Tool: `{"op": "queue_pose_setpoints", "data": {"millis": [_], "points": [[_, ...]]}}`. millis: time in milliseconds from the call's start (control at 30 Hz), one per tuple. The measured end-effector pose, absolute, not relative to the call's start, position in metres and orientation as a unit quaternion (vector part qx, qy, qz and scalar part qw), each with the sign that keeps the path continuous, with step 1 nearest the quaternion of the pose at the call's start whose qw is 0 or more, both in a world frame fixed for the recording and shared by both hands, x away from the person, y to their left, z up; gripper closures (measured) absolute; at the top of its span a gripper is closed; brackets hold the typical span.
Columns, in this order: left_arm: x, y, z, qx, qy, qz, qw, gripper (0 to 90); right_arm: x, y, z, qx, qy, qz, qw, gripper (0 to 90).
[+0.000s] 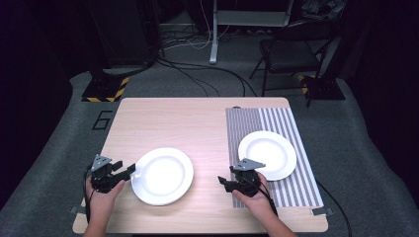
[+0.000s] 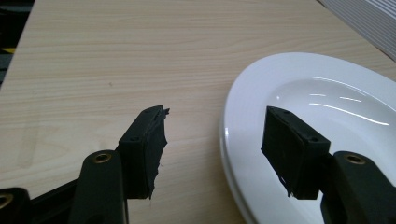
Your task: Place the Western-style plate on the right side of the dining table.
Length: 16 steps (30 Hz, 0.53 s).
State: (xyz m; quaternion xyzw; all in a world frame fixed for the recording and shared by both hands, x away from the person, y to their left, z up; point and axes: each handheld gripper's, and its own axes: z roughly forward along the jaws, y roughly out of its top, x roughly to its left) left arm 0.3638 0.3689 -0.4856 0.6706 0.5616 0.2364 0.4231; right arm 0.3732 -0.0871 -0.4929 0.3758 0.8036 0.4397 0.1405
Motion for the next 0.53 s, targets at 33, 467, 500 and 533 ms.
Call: {"op": "queue_pose_setpoints", "data": {"millis": [33, 467, 500, 533], "points": [[0.364, 0.371, -0.486, 0.667, 0.565, 0.237, 0.424, 39.3, 0.373, -0.087, -0.494, 0.374, 0.805, 0.439, 0.142, 37.2], [0.371, 0.397, -0.503, 0.641, 0.61, 0.221, 0.411, 38.2, 0.371, -0.08, -0.505, 0.353, 0.821, 0.429, 0.135, 36.9], [0.372, 0.398, -0.504, 0.642, 0.613, 0.222, 0.404, 38.0, 0.37, -0.078, -0.506, 0.351, 0.823, 0.427, 0.134, 36.8], [0.373, 0.399, -0.506, 0.641, 0.616, 0.224, 0.4, 37.8, 0.37, -0.077, -0.507, 0.352, 0.823, 0.426, 0.133, 36.8]]}}
